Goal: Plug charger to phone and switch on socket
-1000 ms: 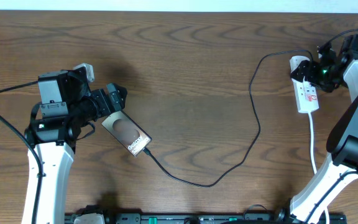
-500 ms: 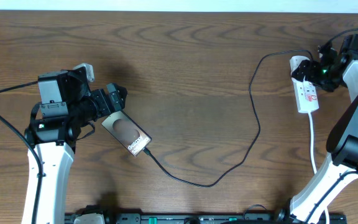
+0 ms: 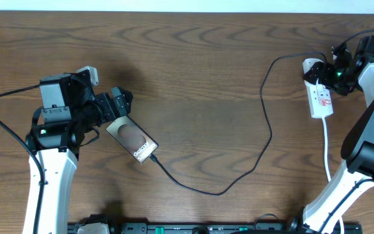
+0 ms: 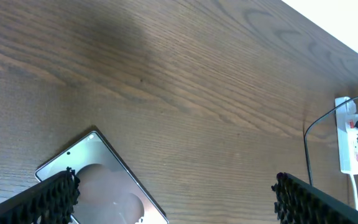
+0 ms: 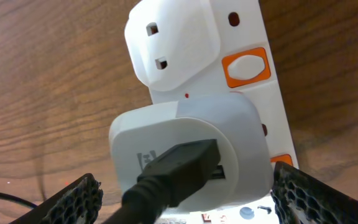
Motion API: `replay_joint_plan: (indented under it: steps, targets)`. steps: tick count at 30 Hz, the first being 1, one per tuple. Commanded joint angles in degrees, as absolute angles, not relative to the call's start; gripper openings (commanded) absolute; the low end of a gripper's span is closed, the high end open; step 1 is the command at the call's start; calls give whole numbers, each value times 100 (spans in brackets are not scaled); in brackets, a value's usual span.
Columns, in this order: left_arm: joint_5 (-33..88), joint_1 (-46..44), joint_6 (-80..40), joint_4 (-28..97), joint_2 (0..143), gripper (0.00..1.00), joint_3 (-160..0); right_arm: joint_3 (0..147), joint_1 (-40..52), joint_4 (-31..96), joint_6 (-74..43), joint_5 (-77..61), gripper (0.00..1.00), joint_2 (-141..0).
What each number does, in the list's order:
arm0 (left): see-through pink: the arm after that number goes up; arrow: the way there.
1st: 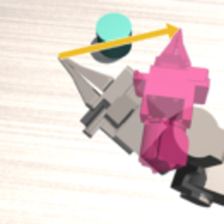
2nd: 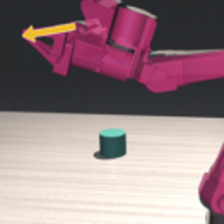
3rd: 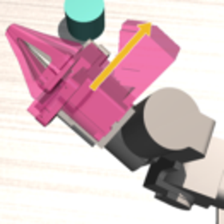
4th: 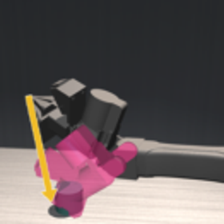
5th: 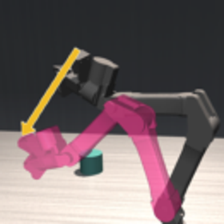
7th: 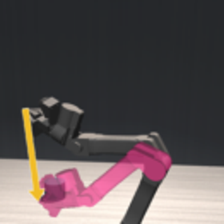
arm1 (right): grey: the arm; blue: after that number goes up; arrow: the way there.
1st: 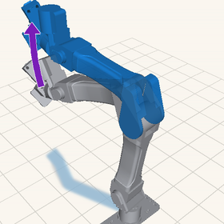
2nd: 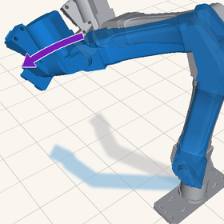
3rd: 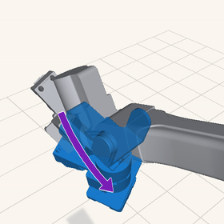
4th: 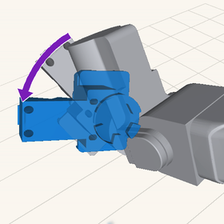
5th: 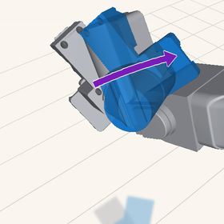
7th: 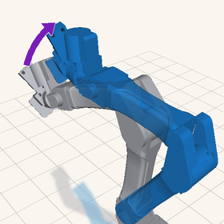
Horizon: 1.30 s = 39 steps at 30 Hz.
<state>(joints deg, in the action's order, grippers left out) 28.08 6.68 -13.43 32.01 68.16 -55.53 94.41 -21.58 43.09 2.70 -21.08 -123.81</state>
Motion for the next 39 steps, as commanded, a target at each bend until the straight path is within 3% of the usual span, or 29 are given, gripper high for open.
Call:
replay_joint_plan:
  steps: [1,27,39]
  targets:
    - [2731,655,-1245,3214,6849,99,-5649,9404,-2128,4333,213,-2416,85,-12274]
    - [2731,655,-1245,3214,6849,99,-5649,9225,-1933,4370,86,-2781,84,-12293]
    - [2733,655,-1245,3212,6849,99,-5649,8442,-1914,3774,-21,-3055,84,-12293]
